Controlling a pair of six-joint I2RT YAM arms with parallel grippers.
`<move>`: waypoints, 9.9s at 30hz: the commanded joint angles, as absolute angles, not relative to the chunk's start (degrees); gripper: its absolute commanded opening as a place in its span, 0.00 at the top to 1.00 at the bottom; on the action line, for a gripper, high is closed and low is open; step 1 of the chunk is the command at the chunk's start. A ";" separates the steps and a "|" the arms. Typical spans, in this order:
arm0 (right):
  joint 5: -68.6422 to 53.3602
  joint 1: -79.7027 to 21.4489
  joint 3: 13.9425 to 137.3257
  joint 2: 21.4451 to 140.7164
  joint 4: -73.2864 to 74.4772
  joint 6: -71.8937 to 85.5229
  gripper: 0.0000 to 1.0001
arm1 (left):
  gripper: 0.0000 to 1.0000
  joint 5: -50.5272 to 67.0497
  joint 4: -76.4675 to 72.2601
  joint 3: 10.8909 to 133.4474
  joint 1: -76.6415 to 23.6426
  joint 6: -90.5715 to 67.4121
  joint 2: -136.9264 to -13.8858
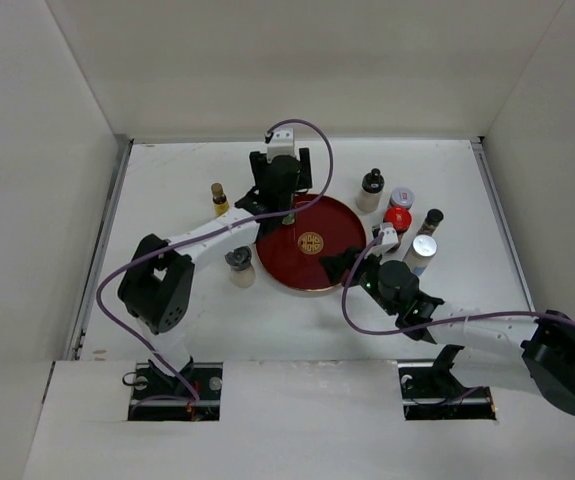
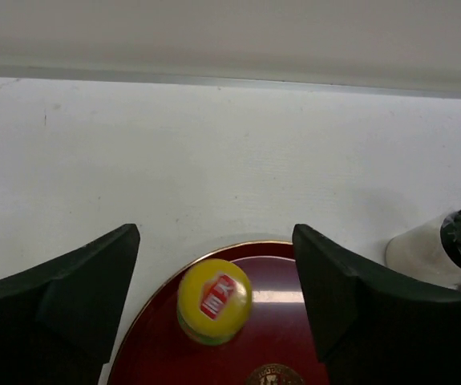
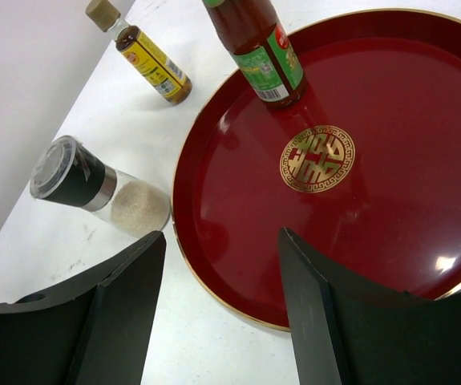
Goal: Organize the condiment bottles
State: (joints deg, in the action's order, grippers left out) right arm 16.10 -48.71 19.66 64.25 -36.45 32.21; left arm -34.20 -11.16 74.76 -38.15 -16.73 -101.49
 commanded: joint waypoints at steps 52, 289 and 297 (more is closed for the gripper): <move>15.73 -47.42 19.34 64.25 -39.02 33.22 0.17 | 0.63 -44.65 12.41 51.93 -42.84 -23.47 -61.95; 49.33 -29.84 43.16 54.13 23.29 28.47 0.00 | 0.02 -28.92 -39.90 11.51 -29.05 -42.54 -61.26; 44.47 -24.39 39.38 56.86 16.97 29.70 0.00 | 0.02 -28.48 -39.90 11.43 -28.61 -42.71 -61.26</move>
State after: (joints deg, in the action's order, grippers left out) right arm 45.58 -26.00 39.59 57.47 19.11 27.51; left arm -29.28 -37.10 10.46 -29.19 -42.04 -61.30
